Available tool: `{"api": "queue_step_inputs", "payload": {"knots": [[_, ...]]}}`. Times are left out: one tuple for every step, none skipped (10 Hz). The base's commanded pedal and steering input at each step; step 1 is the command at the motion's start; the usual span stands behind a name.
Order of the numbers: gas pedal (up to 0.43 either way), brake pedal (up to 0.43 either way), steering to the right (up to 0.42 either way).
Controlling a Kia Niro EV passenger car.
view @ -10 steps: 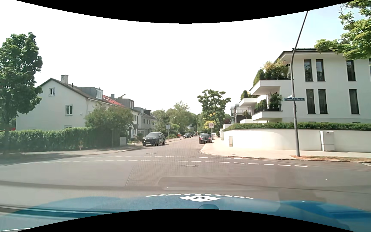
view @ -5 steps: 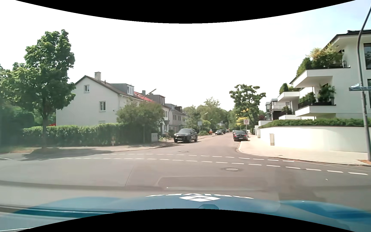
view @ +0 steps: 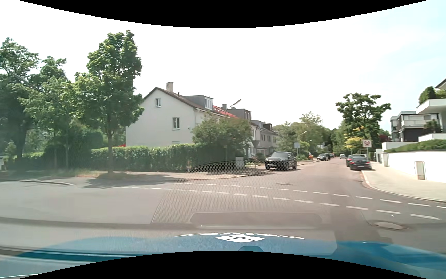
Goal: Follow the waypoints while adhering to traffic rules and regulations
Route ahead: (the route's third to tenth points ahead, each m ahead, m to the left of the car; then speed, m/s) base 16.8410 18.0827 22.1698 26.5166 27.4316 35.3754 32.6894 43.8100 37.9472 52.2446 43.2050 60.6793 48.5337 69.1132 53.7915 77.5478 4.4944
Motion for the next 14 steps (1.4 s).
{"api": "queue_step_inputs", "payload": {"knots": [[0.409, 0.000, -0.490], [0.409, 0.000, -0.480], [0.409, 0.000, -0.460], [0.409, 0.000, -0.440], [0.398, 0.000, -0.419], [0.390, 0.000, -0.391], [0.390, 0.000, -0.368], [0.390, 0.000, -0.334], [0.390, 0.000, -0.305], [0.390, 0.000, -0.297], [0.390, 0.000, -0.290], [0.390, 0.000, -0.282], [0.390, 0.000, -0.278], [0.390, 0.000, -0.270]]}}
